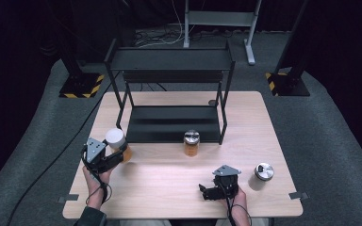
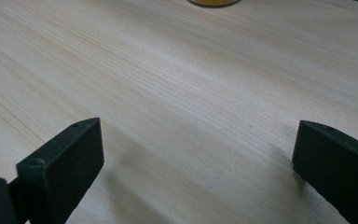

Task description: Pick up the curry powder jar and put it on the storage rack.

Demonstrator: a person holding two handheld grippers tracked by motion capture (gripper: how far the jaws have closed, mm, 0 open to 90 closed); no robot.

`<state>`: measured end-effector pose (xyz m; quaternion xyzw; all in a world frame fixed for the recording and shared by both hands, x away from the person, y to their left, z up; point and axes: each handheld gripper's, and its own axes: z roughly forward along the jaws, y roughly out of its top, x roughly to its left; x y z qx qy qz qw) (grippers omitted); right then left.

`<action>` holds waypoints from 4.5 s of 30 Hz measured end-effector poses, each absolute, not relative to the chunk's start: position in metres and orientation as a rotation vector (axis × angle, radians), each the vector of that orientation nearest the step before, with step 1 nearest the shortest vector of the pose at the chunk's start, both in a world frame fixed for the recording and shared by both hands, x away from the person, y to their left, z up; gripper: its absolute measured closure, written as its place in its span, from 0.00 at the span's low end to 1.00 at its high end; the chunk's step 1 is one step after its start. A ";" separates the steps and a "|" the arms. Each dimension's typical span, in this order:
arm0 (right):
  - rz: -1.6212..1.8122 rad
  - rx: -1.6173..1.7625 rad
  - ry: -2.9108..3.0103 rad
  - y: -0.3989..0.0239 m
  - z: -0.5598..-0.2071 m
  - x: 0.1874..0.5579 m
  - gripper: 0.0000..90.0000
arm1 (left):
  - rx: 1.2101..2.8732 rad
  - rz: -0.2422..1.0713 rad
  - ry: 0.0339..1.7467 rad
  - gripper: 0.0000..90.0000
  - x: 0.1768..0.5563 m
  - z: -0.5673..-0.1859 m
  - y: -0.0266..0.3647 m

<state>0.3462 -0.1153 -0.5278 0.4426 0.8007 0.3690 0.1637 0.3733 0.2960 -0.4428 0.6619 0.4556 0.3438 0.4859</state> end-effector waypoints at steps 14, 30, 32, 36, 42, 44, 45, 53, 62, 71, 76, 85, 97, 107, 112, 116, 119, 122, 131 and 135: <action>1.052 1.261 2.284 -0.115 -0.528 0.346 0.01 | 1.618 0.833 1.091 0.39 0.377 -0.440 0.289; 1.052 1.262 2.284 -0.115 -0.528 0.346 0.01 | 1.625 0.828 1.077 0.39 0.382 -0.435 0.283; 1.051 1.261 2.284 -0.115 -0.528 0.346 0.01 | 1.626 0.827 1.077 0.39 0.383 -0.435 0.282; 1.052 1.261 2.284 -0.115 -0.528 0.346 0.01 | 1.628 0.826 1.078 0.39 0.384 -0.435 0.281; 1.054 1.263 2.283 -0.115 -0.528 0.346 0.01 | 1.631 0.823 1.085 0.39 0.388 -0.435 0.279; 1.051 1.263 2.284 -0.115 -0.528 0.346 0.01 | 1.633 0.822 1.089 0.39 0.390 -0.435 0.279; 1.049 1.262 2.286 -0.115 -0.528 0.346 0.01 | 1.633 0.821 1.089 0.39 0.391 -0.435 0.278; 1.049 1.260 2.286 -0.115 -0.528 0.346 0.01 | 1.636 0.822 1.082 0.39 0.395 -0.433 0.274; 1.052 1.257 2.286 -0.115 -0.528 0.346 0.01 | 1.636 0.822 1.089 0.39 0.400 -0.433 0.273; 1.051 1.258 2.286 -0.115 -0.528 0.346 0.01 | 1.635 0.818 1.094 0.39 0.405 -0.433 0.271; 1.051 1.257 2.286 -0.115 -0.528 0.346 0.01 | 1.636 0.816 1.099 0.39 0.408 -0.435 0.270; 1.050 1.255 2.285 -0.115 -0.528 0.346 0.01 | 1.639 0.814 1.099 0.39 0.415 -0.436 0.265; 1.052 1.255 2.278 -0.115 -0.528 0.345 0.01 | 1.644 0.817 1.098 0.39 0.421 -0.437 0.260; 1.053 1.254 2.278 -0.115 -0.528 0.345 0.01 | 1.640 0.817 1.101 0.39 0.427 -0.436 0.257; 1.054 1.254 2.278 -0.115 -0.528 0.345 0.01 | 1.640 0.818 1.098 0.39 0.428 -0.435 0.256; 1.054 1.252 2.280 -0.115 -0.528 0.345 0.01 | 1.636 0.822 1.097 0.39 0.430 -0.434 0.255; 1.054 1.253 2.279 -0.115 -0.528 0.345 0.01 | 1.638 0.821 1.096 0.39 0.432 -0.434 0.254; 1.051 1.252 2.278 -0.115 -0.528 0.345 0.01 | 1.640 0.822 1.098 0.39 0.433 -0.435 0.254; 1.050 1.248 2.279 -0.115 -0.528 0.345 0.01 | 1.639 0.821 1.099 0.39 0.437 -0.437 0.252; 1.049 1.247 2.281 -0.115 -0.528 0.345 0.01 | 1.641 0.819 1.104 0.39 0.440 -0.438 0.251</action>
